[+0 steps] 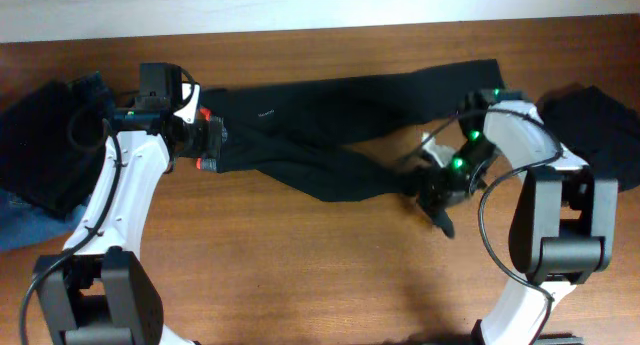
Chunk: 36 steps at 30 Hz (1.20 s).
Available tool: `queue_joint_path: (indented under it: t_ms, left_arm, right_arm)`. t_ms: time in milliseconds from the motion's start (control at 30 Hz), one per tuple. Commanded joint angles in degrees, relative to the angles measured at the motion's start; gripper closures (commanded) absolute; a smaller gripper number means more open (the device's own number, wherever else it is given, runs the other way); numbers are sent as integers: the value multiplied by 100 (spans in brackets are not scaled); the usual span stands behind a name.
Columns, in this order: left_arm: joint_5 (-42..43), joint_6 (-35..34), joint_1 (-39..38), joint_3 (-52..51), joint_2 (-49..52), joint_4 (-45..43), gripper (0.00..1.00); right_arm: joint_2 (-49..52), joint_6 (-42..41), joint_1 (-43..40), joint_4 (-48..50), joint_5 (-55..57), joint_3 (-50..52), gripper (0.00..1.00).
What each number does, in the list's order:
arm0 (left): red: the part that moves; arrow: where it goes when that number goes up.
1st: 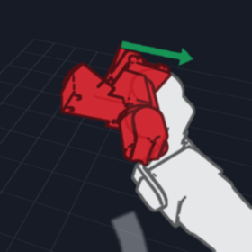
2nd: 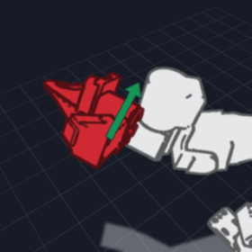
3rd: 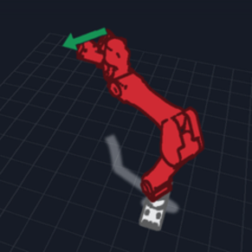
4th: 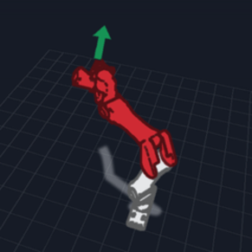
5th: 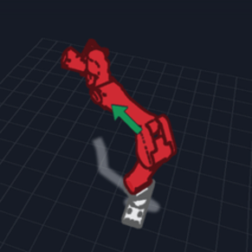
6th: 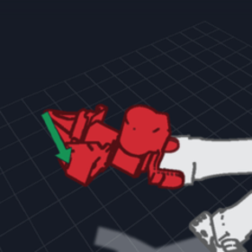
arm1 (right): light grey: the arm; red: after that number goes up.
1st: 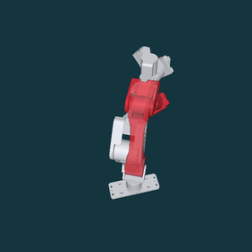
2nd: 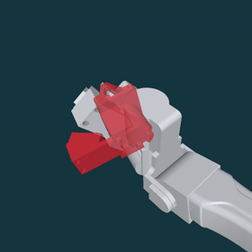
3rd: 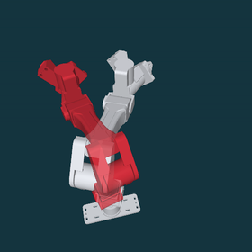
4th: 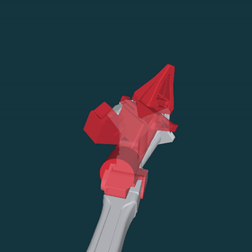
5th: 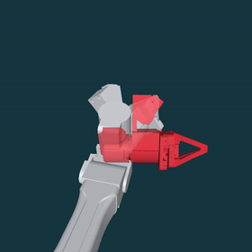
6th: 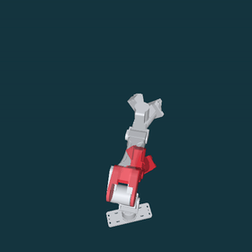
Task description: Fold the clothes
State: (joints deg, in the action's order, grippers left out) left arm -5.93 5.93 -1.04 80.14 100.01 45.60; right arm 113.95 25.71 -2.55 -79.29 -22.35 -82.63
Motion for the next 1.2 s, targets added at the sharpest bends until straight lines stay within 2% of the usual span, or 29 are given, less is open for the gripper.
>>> queue_joint_path:
  t_ms: [0,100,167,200,233,300,400,533,900,1167]
  left_arm:
    - [61,-76,9,-42,28,-15,1]
    - [63,-76,9,-42,28,-4,1]
    - [61,-76,9,-42,28,20,1]
    - [61,-76,9,-42,28,33,1]
    - [61,-76,9,-42,28,44,1]
    - [61,-74,9,-42,28,50,1]
    - [61,-74,9,-42,28,28,1]
    - [61,-76,9,-42,28,31,1]
    - [61,-76,9,-42,28,31,1]
    - [61,-74,9,-42,28,7,1]
  right_arm:
    - [-101,356,-175,138,-850,-817,96]
    - [-101,-1366,-592,990,-262,-1176,94]
    - [-98,-2830,-925,1408,479,-1178,78]
    - [-90,-3272,-1058,1438,636,-1167,70]
    - [-76,-3506,-1191,1399,638,-1156,67]
    - [-74,-3517,-1390,1145,573,-1123,67]
    - [-74,-3333,-1473,680,686,-1102,54]
    - [-74,-3101,-1434,358,879,-1102,51]
    - [-74,-2848,-1403,-199,1705,-822,49]
    - [-74,-2267,-1150,378,1707,166,47]
